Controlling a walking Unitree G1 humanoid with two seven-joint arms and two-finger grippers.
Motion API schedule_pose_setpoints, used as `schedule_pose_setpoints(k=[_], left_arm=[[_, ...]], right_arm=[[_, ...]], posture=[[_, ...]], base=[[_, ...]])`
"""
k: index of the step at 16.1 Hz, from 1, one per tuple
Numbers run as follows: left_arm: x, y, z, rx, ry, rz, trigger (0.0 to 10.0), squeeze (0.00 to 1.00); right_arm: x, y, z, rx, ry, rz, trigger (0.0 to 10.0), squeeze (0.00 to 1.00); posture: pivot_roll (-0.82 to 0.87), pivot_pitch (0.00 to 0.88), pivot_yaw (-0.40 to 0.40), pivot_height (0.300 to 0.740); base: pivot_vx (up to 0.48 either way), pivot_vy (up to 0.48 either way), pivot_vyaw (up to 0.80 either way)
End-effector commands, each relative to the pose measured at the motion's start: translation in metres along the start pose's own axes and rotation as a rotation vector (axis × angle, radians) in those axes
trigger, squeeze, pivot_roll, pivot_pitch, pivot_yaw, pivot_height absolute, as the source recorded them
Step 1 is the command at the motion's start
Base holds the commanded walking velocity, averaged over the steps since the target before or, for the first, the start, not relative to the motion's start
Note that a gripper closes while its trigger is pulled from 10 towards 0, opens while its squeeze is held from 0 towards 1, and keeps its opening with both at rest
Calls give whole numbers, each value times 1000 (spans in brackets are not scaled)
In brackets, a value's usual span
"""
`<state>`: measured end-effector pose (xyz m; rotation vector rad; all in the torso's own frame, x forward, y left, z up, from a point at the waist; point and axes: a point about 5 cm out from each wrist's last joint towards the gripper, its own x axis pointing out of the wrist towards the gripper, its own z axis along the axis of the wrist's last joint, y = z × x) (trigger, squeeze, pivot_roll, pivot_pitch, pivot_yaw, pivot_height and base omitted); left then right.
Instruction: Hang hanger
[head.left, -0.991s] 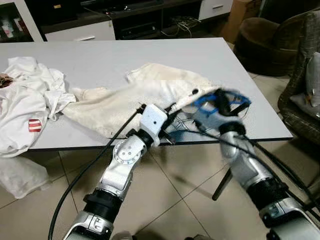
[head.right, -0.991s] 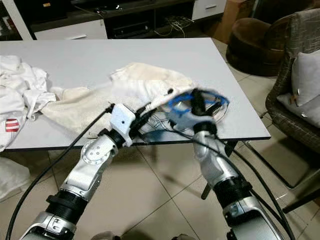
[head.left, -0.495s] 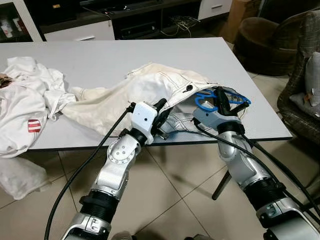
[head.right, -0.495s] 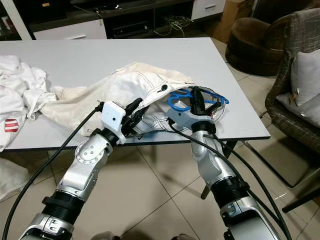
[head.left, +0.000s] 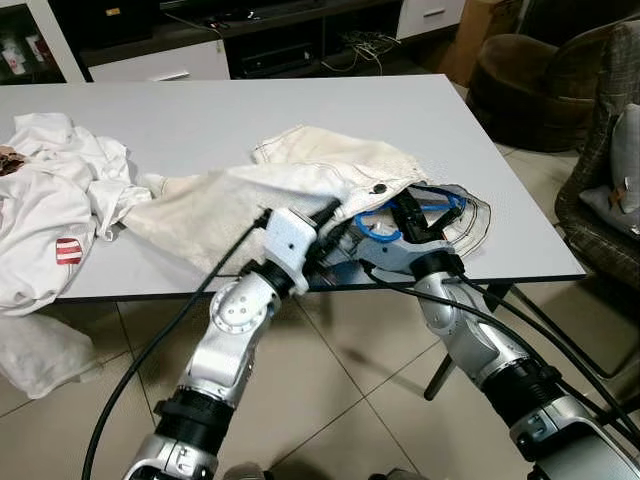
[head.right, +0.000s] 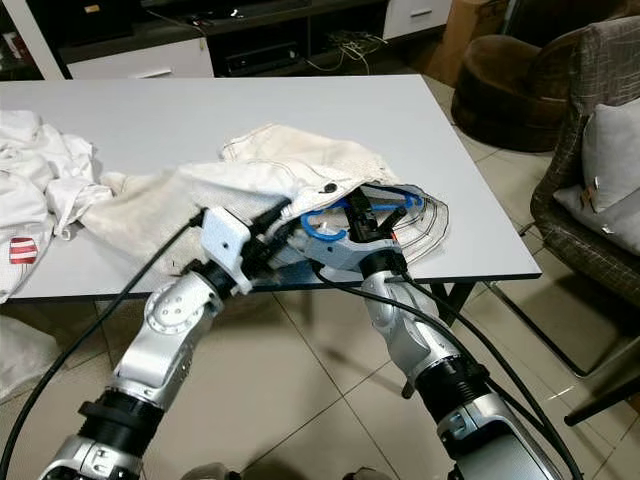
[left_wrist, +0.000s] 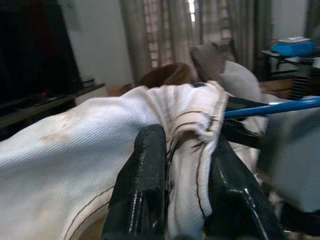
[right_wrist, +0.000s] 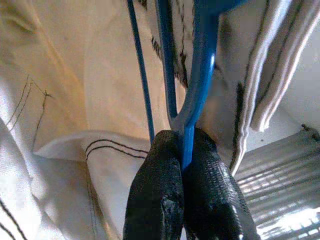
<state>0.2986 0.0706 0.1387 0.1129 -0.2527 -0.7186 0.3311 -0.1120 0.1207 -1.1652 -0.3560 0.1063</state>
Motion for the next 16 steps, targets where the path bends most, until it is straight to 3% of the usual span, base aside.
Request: schedule_pose_setpoints(k=[1,3,4,6,7,11,14,16], left_arm=[[1,-7,1,-8,-1,-45,10000,0],[-1,-5,0,-7,9,-24,10000,0],[-2,2,0,1,3,29,10000,1000],[-3,16,0,40,17,135,10000,1000],[-2,20,0,26,21,163,10000,0],[-8,36,5,-57,-21,258,10000,0],[-15,28,6,-57,-44,141,10000,0],[-18,25,7,-64,-48,110,10000,0]], right_arm=[[6,-9,13,3,-71,-41,10000,0],[8,-13,8,9,-43,-65,10000,0],[10,-16,4,14,-20,-75,10000,0],[11,-17,1,7,-1,-81,10000,0],[11,-17,0,6,11,-80,10000,0],[10,-20,-21,74,169,-92,10000,0],[10,-24,-31,103,236,-110,10000,0],[12,-26,-29,102,216,-118,10000,0]], posture=[[38,12,17,740],[39,13,16,740],[42,12,14,740],[43,12,12,740],[44,10,12,740],[44,10,12,740],[44,10,12,740],[46,8,13,740]], base=[[0,0,0],[0,0,0],[0,0,0],[0,0,0],[0,0,0],[0,0,0],[0,0,0],[0,0,0]])
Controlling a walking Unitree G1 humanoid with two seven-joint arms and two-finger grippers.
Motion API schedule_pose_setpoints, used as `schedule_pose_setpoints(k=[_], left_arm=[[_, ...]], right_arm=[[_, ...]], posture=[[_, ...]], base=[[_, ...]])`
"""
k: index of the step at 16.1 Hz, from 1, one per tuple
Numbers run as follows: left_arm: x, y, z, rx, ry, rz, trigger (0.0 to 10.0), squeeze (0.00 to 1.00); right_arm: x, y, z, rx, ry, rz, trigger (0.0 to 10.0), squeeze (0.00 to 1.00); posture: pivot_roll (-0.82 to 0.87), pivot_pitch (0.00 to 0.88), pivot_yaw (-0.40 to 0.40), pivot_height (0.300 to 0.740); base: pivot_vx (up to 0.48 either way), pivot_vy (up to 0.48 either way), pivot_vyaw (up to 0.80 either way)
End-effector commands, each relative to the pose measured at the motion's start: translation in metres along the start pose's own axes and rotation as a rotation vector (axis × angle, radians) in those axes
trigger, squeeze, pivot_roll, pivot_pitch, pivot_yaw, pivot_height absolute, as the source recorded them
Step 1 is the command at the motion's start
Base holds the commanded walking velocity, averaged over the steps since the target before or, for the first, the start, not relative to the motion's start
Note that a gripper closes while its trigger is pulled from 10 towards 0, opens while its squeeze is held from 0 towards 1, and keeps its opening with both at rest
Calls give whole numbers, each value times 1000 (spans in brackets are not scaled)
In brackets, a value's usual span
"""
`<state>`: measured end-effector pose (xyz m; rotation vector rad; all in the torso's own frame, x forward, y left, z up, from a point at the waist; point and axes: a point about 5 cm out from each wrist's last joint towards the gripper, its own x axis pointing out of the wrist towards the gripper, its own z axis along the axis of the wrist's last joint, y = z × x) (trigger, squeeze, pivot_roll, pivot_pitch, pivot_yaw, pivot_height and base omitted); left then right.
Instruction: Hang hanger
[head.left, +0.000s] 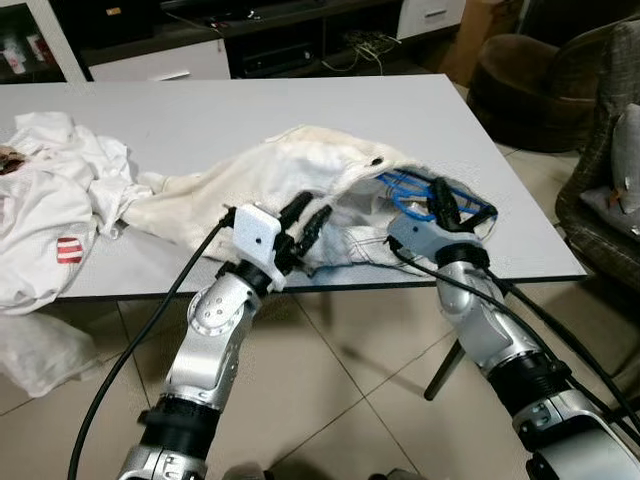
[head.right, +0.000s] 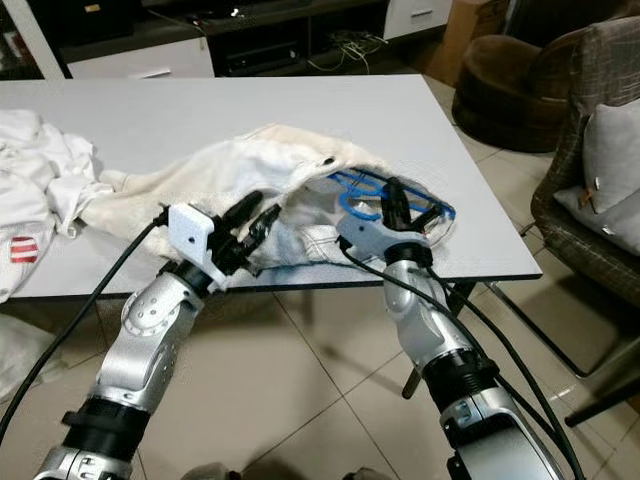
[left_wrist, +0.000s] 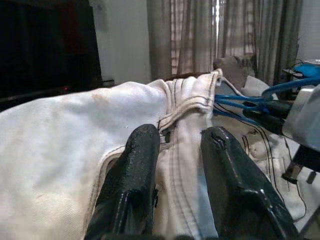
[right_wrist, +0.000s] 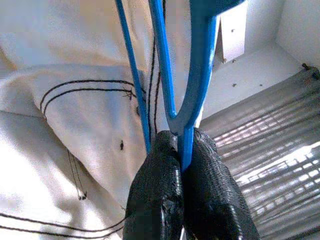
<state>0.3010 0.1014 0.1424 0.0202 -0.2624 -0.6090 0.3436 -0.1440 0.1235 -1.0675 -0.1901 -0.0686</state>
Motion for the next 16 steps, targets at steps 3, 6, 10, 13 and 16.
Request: schedule_pose_setpoints(k=[3,6,10,13,16], left_arm=[[6,3,12,26,-45,-22,10000,0],[10,14,22,48,-66,-38,10000,0],[16,20,30,69,-82,-55,10000,0],[18,10,34,26,-77,-163,10000,0],[18,7,37,7,-61,-243,10000,0]], right_arm=[[3,-4,30,-93,-206,-28,10000,0],[-5,2,26,-221,-272,-6,10000,0],[-13,1,13,-377,-336,10,10000,0],[-15,-1,7,-481,-387,13,10000,0],[-20,6,17,-533,-481,6,10000,0]], posture=[[46,8,13,740],[50,7,8,740],[42,8,12,740],[35,7,17,740],[36,6,20,740]], base=[[0,0,0],[0,0,0],[0,0,0],[0,0,0],[0,0,0]])
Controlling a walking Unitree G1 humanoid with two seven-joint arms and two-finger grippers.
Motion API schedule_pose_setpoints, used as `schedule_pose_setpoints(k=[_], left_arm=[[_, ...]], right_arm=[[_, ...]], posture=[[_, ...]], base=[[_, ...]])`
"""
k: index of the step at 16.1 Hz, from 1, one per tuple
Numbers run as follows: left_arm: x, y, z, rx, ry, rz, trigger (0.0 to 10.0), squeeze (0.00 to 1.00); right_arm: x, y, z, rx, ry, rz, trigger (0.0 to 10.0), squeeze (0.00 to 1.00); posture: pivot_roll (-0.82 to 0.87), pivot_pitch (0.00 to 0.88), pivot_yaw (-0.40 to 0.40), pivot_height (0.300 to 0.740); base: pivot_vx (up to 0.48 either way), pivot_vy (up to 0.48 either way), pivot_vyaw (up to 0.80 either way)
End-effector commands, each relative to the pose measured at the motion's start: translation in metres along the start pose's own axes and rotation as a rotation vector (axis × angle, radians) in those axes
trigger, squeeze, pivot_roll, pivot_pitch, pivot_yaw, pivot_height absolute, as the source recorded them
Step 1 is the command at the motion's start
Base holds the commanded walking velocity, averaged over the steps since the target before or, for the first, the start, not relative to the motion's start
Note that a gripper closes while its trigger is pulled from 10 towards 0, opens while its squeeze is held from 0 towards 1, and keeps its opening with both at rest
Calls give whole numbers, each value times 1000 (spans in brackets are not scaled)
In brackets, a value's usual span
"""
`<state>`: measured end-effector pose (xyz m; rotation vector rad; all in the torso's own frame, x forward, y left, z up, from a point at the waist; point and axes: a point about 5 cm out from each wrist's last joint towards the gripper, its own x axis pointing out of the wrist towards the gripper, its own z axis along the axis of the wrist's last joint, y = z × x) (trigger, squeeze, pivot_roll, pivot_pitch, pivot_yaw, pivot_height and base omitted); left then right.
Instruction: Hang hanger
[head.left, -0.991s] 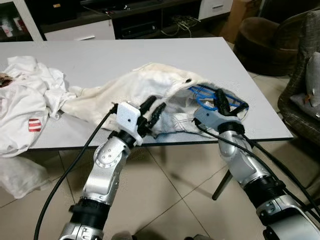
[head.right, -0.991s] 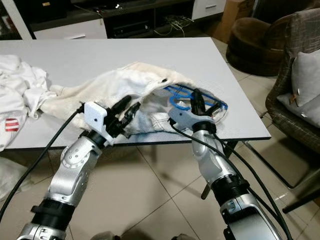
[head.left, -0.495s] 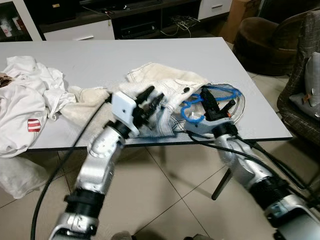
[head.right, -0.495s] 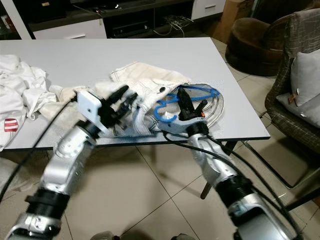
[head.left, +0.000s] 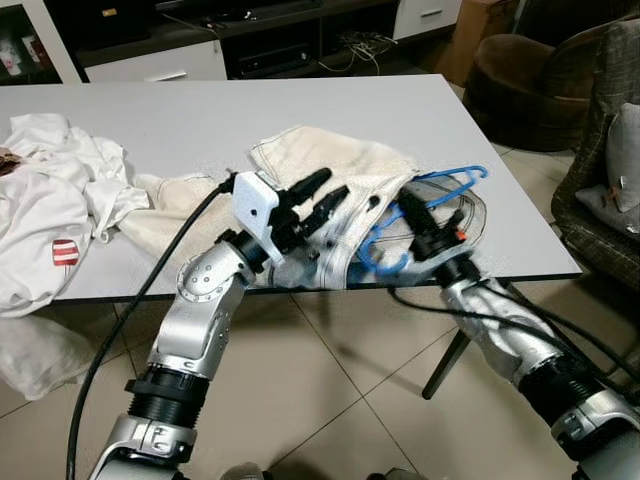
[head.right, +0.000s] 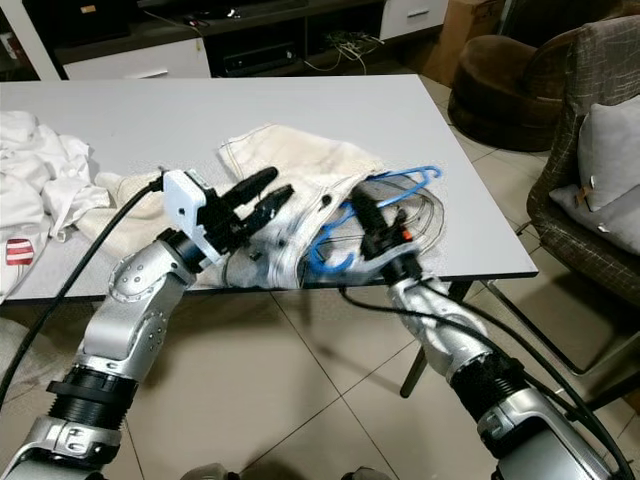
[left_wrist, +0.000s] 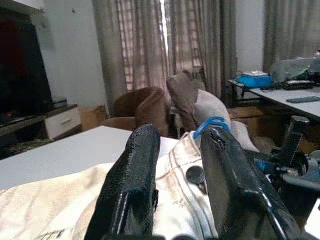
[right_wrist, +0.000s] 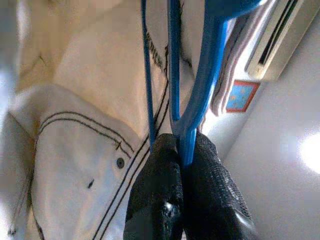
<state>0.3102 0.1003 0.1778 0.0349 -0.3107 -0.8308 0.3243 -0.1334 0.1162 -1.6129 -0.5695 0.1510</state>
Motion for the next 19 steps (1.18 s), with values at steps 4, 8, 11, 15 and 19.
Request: schedule_pose_setpoints(k=[4,8,11,15,19], left_arm=[[5,2,7,13,0,-35,10000,0],[13,1,-3,-7,50,-50,10000,0],[18,3,-14,15,152,-136,10000,0],[25,27,-19,116,278,-155,10000,216],[31,30,-24,138,325,-176,10000,0]], right_arm=[[12,-7,20,100,-22,-48,10000,0],[14,-7,31,84,-46,-63,10000,0],[12,-8,36,50,-78,-73,10000,0],[7,-8,40,-18,-114,-90,10000,0],[5,-9,44,-49,-136,-102,10000,0]], posture=[[46,0,24,740],[48,0,24,740],[45,0,21,740],[25,0,27,740],[24,0,28,740]], base=[[0,0,0],[0,0,0],[0,0,0],[0,0,0],[0,0,0]])
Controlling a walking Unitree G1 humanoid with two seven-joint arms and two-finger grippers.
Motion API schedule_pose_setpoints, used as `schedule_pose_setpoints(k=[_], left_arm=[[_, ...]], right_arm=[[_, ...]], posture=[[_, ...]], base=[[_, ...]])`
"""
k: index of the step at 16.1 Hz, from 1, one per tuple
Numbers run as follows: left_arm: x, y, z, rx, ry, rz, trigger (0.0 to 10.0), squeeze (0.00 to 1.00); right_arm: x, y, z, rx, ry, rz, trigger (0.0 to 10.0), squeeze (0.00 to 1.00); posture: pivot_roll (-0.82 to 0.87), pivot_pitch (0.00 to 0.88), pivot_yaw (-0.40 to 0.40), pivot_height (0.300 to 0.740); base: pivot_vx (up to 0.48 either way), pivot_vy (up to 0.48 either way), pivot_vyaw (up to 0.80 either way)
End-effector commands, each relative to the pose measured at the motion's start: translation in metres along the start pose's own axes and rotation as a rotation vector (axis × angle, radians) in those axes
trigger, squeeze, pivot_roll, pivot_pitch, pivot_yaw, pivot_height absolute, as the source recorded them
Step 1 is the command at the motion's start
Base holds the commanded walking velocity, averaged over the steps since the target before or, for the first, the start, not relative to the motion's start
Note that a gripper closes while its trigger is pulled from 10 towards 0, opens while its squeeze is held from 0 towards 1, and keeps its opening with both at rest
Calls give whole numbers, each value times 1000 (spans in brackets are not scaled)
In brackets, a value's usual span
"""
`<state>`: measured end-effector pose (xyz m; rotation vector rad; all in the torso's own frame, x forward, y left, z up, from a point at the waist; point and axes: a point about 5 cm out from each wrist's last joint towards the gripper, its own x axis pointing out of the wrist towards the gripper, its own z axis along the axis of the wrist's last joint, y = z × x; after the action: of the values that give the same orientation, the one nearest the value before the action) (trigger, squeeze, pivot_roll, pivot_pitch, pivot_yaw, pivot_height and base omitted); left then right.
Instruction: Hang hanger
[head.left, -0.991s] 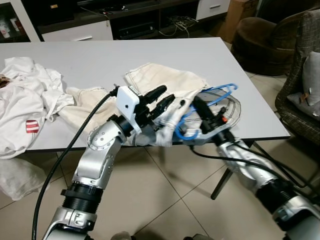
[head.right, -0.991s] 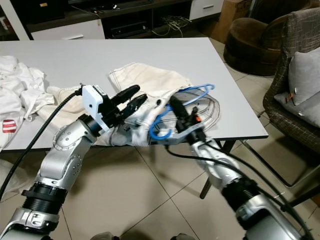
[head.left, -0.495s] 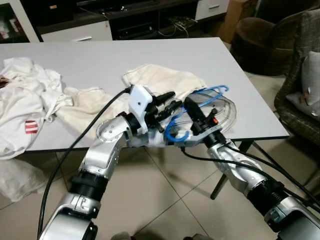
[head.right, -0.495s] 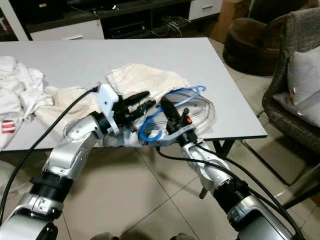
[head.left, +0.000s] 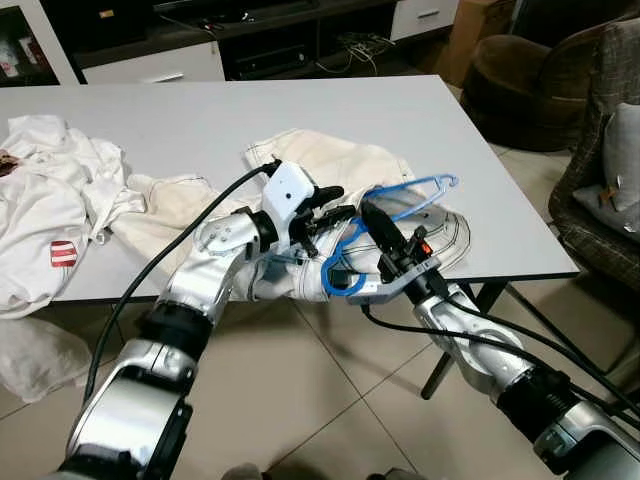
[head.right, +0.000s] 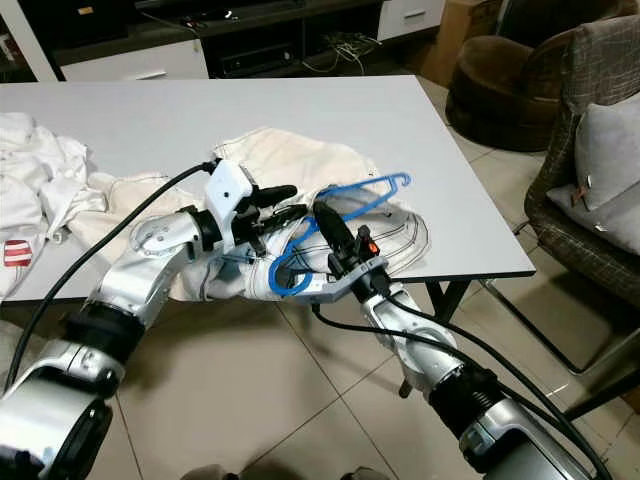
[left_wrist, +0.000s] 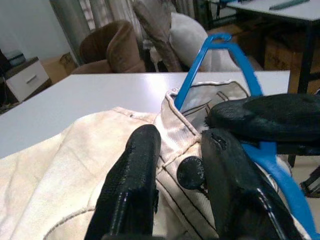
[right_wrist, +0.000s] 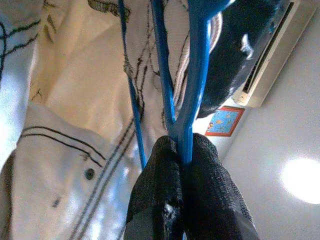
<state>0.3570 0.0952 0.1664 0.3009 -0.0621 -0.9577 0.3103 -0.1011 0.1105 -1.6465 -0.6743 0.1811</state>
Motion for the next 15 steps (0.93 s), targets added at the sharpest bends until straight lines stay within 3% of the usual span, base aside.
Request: schedule_pose_setpoints(k=[1,6,7,8,15], left_arm=[[4,0,1,23,18,-17,10000,0],[11,-3,2,40,7,-38,10000,0],[11,-2,4,36,-17,-36,7333,0],[10,-2,6,28,-43,-38,0,0],[10,-7,5,50,-44,-92,0,0]], right_arm=[[6,-11,9,-11,-49,-70,10000,0],[7,-11,10,-12,-45,-73,10000,0],[7,-10,9,-1,-37,-67,10000,0],[7,-10,9,8,-29,-62,10000,0],[8,-10,8,9,-24,-59,10000,0]], posture=[[26,0,29,740],[29,2,29,740],[29,2,29,740],[29,2,27,740],[29,0,22,740]], base=[[0,0,0],[0,0,0],[0,0,0],[0,0,0],[0,0,0]])
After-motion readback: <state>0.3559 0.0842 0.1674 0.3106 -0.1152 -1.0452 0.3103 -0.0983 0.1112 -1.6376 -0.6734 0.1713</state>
